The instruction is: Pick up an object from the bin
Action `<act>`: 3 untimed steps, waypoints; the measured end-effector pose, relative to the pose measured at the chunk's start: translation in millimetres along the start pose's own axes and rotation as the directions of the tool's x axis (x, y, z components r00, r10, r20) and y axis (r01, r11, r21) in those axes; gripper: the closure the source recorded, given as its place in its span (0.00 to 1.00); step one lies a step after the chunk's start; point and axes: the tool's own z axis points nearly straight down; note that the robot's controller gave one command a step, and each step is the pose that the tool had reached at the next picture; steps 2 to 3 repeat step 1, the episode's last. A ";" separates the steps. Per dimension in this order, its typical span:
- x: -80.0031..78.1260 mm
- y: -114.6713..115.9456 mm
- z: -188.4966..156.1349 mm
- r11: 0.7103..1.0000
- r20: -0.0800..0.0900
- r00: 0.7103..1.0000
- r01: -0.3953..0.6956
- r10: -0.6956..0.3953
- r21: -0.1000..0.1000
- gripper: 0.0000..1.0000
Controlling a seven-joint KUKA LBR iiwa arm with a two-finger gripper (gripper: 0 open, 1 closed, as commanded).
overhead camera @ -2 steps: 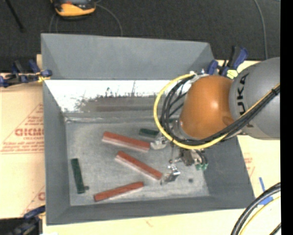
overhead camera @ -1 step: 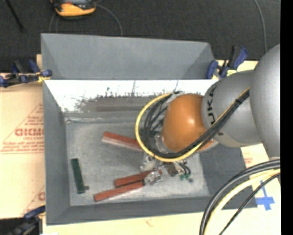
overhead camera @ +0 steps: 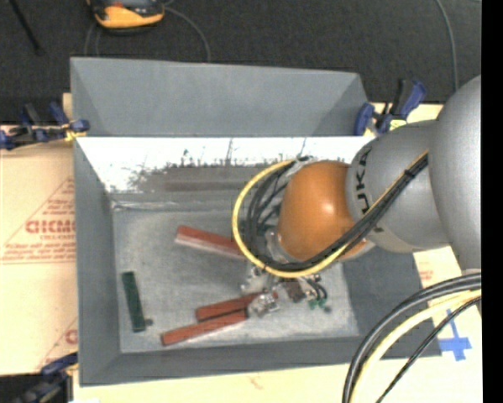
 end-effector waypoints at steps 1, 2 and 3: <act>5.1 -1.2 -199.8 0.998 0.010 0.998 0.064 -0.064 0.001 1.00; 5.1 -1.2 -199.8 0.998 0.010 0.998 0.064 -0.064 0.001 1.00; 5.1 -1.2 -199.8 0.998 0.010 0.998 0.064 -0.064 0.001 1.00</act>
Offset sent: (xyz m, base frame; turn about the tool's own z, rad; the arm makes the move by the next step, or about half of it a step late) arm 0.0000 0.0000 0.0000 0.0000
